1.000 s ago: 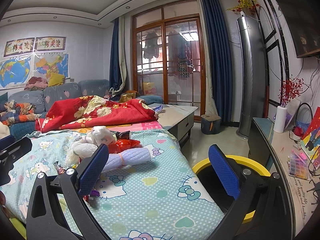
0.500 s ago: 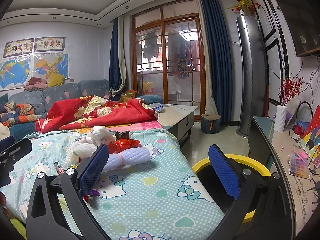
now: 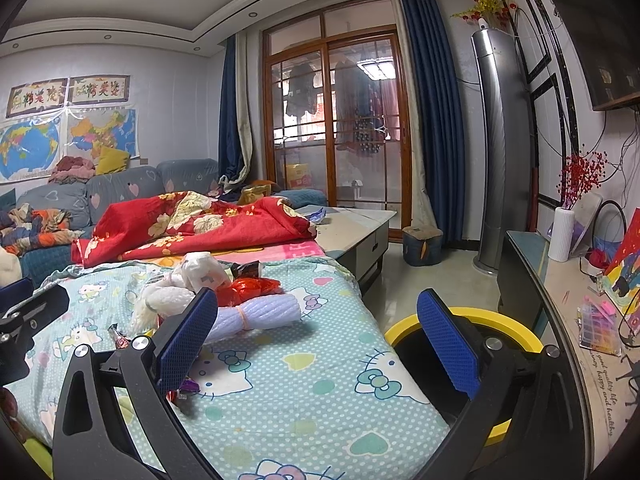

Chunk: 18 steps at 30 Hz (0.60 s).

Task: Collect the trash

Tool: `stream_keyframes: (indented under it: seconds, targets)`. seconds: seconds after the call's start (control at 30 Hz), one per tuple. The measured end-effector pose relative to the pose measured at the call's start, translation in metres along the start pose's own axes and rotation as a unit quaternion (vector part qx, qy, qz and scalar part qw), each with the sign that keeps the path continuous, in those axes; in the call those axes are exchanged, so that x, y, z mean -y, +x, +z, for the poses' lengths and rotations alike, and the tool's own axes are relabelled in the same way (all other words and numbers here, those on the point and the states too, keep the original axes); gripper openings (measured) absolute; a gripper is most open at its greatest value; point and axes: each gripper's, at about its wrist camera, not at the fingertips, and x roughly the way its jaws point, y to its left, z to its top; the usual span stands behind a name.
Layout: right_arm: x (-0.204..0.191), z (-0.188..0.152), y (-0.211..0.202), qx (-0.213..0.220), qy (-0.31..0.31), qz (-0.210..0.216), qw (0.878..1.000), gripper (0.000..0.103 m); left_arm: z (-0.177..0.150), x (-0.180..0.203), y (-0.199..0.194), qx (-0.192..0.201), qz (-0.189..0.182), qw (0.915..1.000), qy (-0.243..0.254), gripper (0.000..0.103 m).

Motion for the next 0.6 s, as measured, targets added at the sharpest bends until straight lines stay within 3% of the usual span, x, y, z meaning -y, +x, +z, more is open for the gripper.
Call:
stream_keyframes:
  seconds: [0.3,0.6]
  targets:
    - [-0.004,-0.003,0.003,-0.002,0.002,0.005,1.0,0.097,-0.004,-0.001,0.008,-0.016,-0.019,0.9997,0.007,0.093]
    - [-0.021,-0.002,0.01,-0.009,-0.024,0.043,0.999,0.097,0.005,-0.019,0.018,-0.013,-0.017,0.9998,-0.006,0.093]
